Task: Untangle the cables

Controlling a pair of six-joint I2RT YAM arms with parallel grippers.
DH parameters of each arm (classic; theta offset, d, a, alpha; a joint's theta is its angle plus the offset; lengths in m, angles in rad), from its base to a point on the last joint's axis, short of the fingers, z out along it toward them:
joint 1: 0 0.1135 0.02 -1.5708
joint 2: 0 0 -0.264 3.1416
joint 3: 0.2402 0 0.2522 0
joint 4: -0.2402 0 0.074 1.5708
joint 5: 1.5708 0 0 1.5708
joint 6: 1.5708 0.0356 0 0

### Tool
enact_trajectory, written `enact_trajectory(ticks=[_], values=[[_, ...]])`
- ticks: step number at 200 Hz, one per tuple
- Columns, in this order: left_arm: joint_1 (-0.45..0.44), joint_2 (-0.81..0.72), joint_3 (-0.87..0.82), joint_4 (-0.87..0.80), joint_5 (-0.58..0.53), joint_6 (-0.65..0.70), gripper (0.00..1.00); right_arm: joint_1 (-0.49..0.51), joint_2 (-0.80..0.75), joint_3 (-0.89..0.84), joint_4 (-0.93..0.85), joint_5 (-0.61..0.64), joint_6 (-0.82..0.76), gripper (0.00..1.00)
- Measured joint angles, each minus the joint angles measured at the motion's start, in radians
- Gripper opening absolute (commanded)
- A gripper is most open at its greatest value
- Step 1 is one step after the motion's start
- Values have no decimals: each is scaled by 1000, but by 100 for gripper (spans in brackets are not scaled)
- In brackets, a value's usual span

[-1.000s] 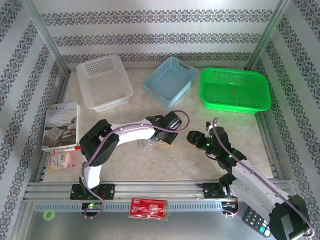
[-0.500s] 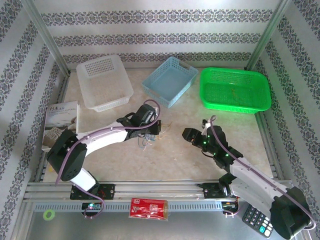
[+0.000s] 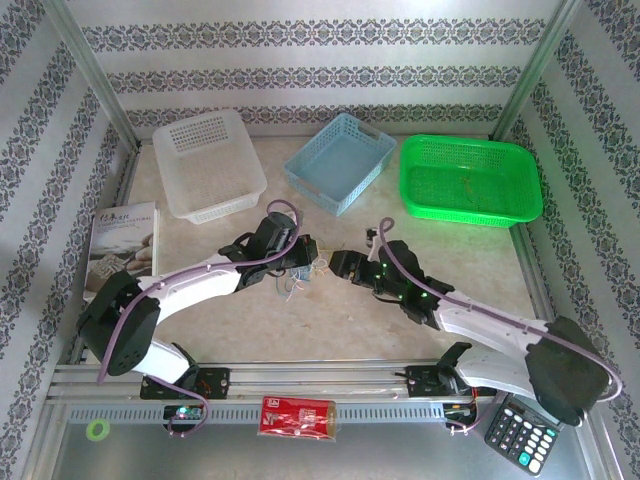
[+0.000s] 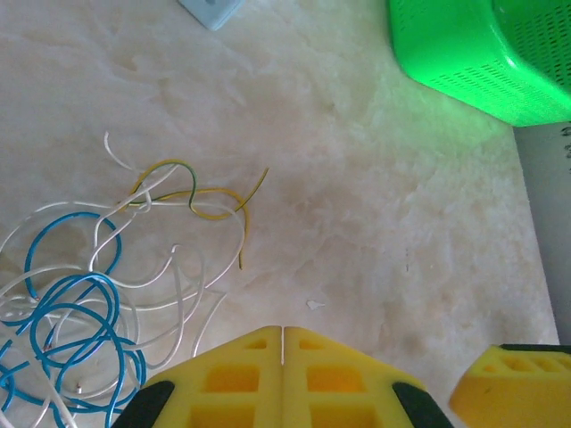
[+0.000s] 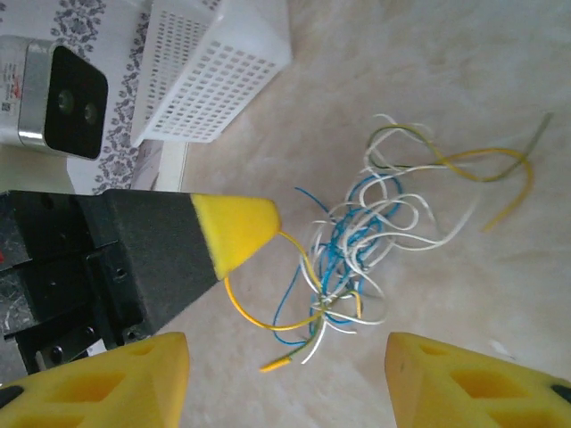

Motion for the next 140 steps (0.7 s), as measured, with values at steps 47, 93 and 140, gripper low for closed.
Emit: enact_trajectory(ticks=[47, 93, 140], values=[[4, -10, -12, 10, 0, -14, 0, 48, 112, 45, 50, 3, 1, 53], [7, -23, -31, 24, 0, -22, 0, 71, 153, 45, 75, 18, 2, 43], [16, -23, -36, 41, 0, -29, 0, 73, 166, 44, 90, 30, 2, 15]])
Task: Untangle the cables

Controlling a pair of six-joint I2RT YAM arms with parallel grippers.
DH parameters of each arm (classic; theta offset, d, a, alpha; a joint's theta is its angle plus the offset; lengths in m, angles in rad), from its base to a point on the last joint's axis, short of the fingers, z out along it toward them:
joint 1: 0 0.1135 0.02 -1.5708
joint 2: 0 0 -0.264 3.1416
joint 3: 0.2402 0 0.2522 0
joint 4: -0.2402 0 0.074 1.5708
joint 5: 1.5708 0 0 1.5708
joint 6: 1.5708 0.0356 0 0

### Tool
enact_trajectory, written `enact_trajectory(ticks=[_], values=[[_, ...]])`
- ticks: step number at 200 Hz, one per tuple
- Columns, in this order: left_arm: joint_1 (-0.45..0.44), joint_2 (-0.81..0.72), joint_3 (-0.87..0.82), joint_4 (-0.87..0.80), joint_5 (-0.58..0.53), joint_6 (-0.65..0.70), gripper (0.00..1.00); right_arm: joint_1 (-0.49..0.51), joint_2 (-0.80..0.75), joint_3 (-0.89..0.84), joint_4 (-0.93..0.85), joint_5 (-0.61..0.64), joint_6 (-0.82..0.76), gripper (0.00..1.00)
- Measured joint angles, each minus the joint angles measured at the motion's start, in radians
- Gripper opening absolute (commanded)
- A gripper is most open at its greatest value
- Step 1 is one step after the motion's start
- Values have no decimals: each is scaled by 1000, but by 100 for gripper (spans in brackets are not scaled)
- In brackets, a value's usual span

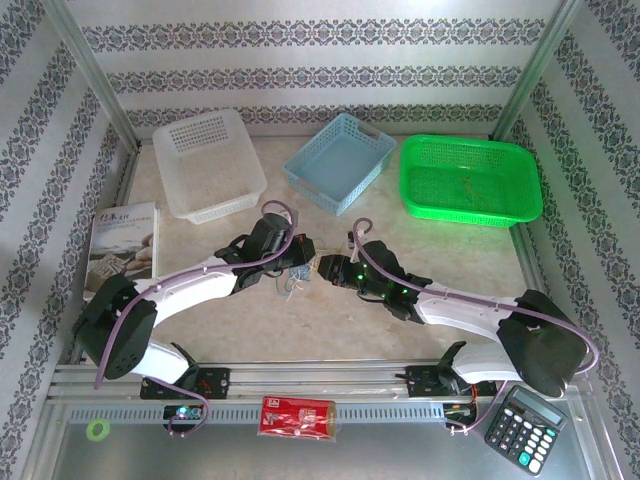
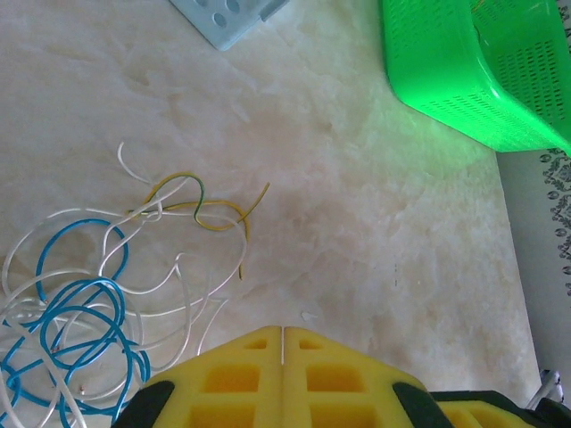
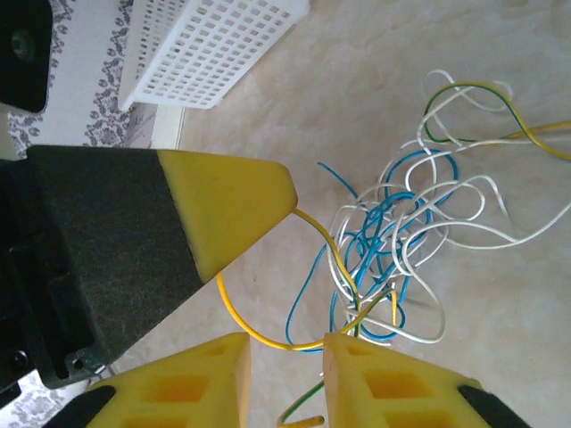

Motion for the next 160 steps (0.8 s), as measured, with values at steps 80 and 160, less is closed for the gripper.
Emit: enact_trajectory(ticks=[80, 160], values=[[13, -9, -45, 16, -3, -3, 0, -44, -14, 9, -29, -16, -8, 0], [45, -19, -121, 41, -22, 10, 57, -161, -189, 198, -178, -97, -74, 0]])
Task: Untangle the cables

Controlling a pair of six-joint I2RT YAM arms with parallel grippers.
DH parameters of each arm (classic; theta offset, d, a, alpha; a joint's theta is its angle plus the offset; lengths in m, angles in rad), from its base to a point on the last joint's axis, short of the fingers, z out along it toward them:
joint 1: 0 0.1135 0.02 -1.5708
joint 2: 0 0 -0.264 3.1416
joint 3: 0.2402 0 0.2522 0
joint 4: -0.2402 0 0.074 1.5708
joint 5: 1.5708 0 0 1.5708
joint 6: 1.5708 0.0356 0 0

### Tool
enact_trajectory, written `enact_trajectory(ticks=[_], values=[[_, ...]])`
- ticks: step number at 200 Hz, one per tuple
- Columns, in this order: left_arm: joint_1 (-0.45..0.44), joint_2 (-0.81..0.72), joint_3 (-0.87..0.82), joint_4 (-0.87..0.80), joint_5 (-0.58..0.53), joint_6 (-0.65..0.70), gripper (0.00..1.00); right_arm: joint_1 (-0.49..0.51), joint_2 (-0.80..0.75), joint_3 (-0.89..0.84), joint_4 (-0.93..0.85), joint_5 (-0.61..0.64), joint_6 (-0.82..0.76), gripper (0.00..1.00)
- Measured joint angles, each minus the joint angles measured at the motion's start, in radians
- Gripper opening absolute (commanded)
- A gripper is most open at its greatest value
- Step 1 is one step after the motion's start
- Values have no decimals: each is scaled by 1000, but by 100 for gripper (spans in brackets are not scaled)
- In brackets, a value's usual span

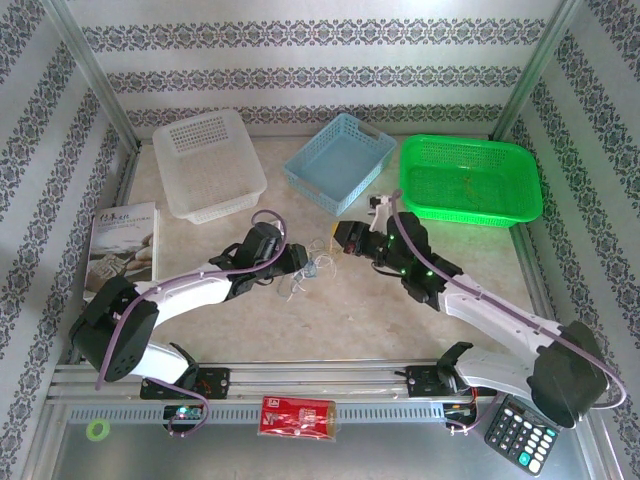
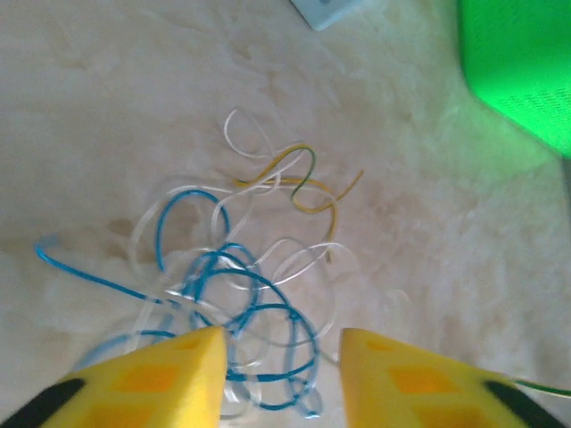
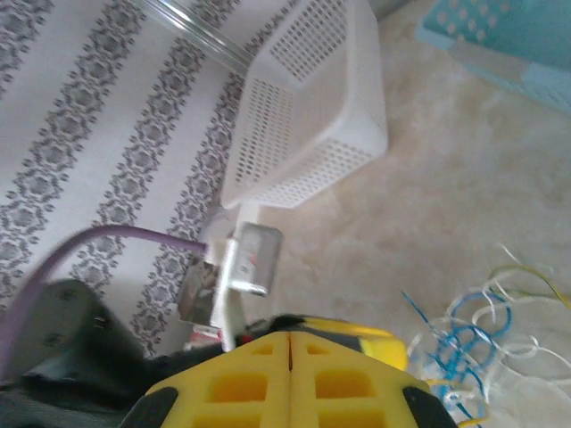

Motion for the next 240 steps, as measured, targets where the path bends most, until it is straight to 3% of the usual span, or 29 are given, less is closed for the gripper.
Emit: enact_trajectory(ticks=[20, 52, 151, 240], values=[[5, -13, -11, 1, -3, 10, 78, -6, -1, 46, -32, -12, -11, 0], [10, -71, -17, 0, -16, 35, 100, -6, -1, 97, -83, -31, -34, 0], [16, -342, -56, -38, -51, 101, 100, -12, 20, 150, -150, -50, -61, 0], [16, -189, 33, -12, 83, 81, 99, -11, 33, 150, -152, -50, -61, 0]])
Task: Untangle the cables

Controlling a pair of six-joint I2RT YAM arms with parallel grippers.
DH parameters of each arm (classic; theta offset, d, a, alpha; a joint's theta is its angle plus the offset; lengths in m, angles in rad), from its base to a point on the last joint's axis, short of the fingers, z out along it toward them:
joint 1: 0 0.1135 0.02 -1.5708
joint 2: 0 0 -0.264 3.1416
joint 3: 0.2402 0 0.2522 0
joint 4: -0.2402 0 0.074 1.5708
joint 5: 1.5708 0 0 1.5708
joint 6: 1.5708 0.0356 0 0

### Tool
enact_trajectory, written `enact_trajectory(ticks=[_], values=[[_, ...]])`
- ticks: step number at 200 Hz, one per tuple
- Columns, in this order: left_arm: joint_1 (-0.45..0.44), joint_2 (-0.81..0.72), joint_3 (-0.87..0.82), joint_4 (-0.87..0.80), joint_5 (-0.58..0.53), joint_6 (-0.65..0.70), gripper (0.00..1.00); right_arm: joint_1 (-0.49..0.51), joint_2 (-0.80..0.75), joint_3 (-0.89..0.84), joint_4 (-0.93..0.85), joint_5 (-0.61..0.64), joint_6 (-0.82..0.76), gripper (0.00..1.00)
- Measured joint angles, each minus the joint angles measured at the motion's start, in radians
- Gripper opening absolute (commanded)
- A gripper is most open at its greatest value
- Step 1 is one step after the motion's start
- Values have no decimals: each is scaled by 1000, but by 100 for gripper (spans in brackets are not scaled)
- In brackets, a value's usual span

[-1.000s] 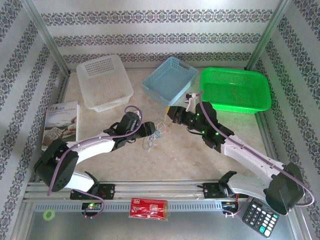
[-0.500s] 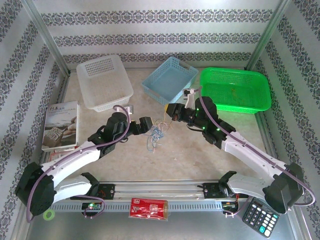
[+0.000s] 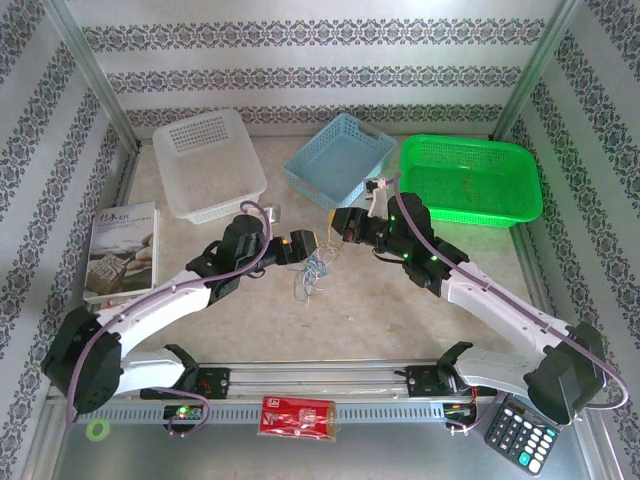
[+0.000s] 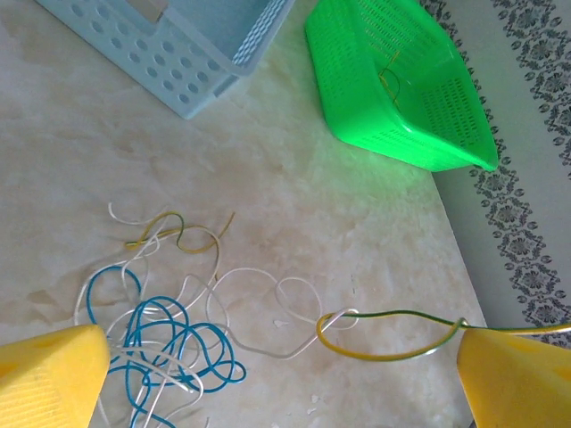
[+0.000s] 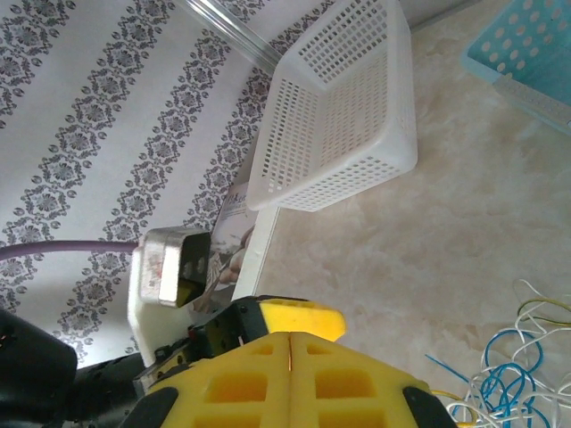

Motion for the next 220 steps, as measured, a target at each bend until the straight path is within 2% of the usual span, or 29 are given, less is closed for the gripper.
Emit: enact_trajectory(ticks=[18, 69, 92, 103, 122, 170, 194, 220], values=[[0, 31, 4, 21, 18, -10, 89, 0, 4, 0, 1, 0, 0, 0], [-2, 66, -39, 132, 75, -18, 34, -7, 38, 0, 4, 0, 0, 0], [-12, 76, -93, 171, 89, -13, 15, -27, 51, 0, 4, 0, 0, 0], [-19, 80, -116, 176, 90, -6, 11, -40, 55, 0, 4, 0, 0, 0], [-28, 81, -146, 176, 89, 1, 11, -53, 56, 0, 4, 0, 0, 0], [-58, 38, -173, 184, 58, 9, 53, -53, 57, 0, 4, 0, 0, 0], [-126, -6, -173, 204, 25, -11, 66, -53, 58, 0, 6, 0, 0, 0], [-202, -9, -173, 256, -10, -51, 71, -53, 61, 0, 15, 0, 0, 0]])
